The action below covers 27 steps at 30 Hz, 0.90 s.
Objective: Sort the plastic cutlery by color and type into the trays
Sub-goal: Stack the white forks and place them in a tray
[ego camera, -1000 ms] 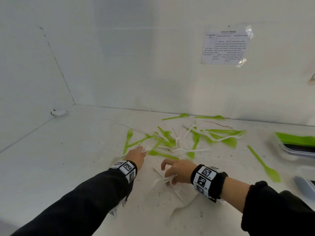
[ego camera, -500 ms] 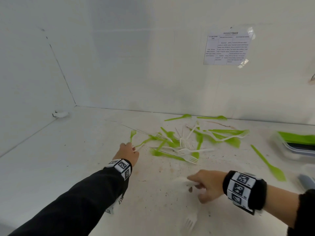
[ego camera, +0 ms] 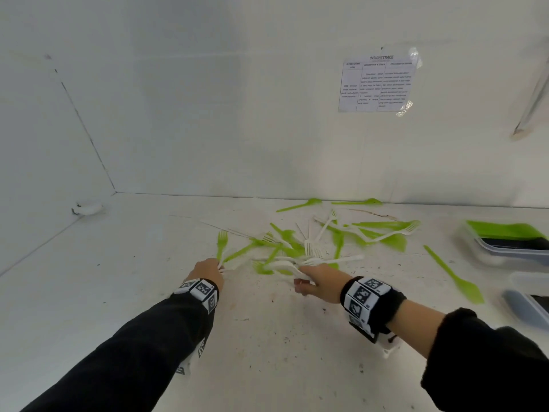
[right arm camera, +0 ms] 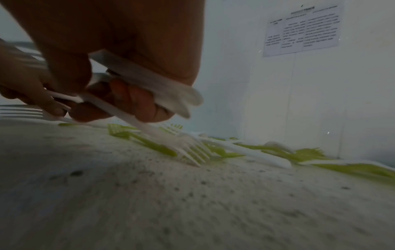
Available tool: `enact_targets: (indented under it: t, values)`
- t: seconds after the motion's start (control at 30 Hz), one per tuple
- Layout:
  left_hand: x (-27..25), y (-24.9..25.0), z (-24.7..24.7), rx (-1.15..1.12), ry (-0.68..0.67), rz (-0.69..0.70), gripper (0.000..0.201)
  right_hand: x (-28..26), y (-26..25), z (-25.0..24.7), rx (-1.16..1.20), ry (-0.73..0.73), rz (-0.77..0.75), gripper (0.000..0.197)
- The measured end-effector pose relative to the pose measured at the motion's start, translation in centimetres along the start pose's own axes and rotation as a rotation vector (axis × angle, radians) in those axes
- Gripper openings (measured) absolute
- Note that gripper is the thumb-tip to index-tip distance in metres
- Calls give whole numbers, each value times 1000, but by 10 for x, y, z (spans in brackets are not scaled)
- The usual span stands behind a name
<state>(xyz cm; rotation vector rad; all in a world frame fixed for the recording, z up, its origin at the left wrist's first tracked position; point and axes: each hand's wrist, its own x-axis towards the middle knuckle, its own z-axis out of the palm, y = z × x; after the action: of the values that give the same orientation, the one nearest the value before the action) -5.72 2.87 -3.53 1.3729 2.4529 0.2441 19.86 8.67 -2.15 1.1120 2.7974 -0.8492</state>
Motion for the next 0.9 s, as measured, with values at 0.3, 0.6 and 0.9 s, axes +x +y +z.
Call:
enact_targets:
  t: [0.3, 0.6, 0.9]
  values:
    - [-24, 50, 21, -304, -27, 131, 32, 26, -16, 7, 95, 378, 5, 19]
    - [-33, 70, 29, -789, -245, 135, 7, 25, -13, -4, -178, 274, -101, 39]
    - [-35, 82, 34, -1215, -179, 15, 26, 7, 10, -14, 3, 419, 166, 34]
